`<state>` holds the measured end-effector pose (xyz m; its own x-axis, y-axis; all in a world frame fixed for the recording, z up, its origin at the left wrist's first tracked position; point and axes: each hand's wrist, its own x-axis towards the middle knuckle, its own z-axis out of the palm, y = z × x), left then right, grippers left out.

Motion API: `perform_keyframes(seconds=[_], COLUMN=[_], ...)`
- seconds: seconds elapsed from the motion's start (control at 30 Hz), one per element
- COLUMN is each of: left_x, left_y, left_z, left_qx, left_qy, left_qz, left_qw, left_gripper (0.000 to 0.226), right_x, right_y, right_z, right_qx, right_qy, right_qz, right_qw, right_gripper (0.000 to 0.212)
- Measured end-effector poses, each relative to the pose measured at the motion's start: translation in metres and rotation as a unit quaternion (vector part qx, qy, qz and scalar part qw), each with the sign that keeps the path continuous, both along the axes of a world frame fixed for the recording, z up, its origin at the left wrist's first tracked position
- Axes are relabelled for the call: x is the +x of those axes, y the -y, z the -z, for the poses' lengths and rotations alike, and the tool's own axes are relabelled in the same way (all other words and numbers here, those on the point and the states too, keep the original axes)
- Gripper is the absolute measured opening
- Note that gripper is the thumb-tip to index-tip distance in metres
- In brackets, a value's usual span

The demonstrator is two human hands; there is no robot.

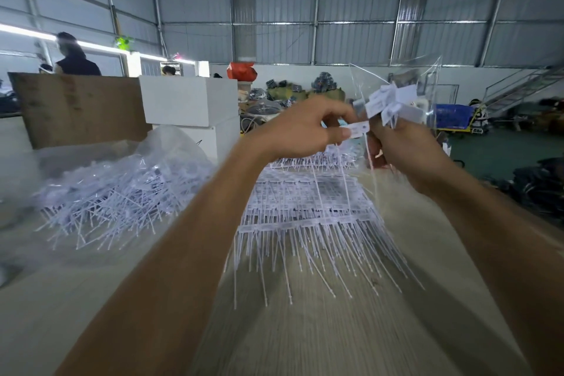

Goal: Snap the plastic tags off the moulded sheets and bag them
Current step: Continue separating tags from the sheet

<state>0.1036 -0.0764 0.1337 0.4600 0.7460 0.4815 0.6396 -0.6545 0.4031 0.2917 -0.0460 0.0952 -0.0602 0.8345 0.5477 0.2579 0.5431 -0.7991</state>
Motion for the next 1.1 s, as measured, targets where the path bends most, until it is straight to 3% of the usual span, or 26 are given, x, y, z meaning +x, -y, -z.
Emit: perform_keyframes(seconds=[0.13,0.27,0.37,0.57,0.93,1.1], left_x=[-0.002,-0.007,-0.008,-0.008,-0.006,-0.006], left_y=[-0.006,-0.007,-0.008,-0.01,-0.013,-0.017], left_z=[0.002,0.001,0.003,0.005,0.005,0.005], left_qx=[0.006,-0.009,-0.027,-0.005,0.016,0.046], left_qy=[0.01,0.099,0.121,0.12,0.111,0.146], left_qz=[-0.003,0.013,0.0,-0.021,-0.033,-0.058], left_qw=[1.0,0.995,0.992,0.993,0.993,0.986], left_gripper=[0.021,0.016,0.018,0.02,0.015,0.02], right_x=[-0.006,-0.007,-0.005,-0.006,-0.006,-0.001], right_y=[-0.004,0.0,0.004,0.002,0.001,0.002], right_z=[0.004,-0.002,-0.006,-0.003,-0.003,-0.006], right_qx=[-0.011,-0.052,-0.058,-0.021,-0.016,-0.012], right_qy=[-0.029,-0.106,-0.139,-0.045,-0.043,-0.068], right_qz=[-0.027,-0.1,-0.15,-0.117,-0.105,-0.165], right_qw=[0.999,0.988,0.977,0.992,0.993,0.984], right_gripper=[0.037,0.035,0.04,0.014,0.015,0.014])
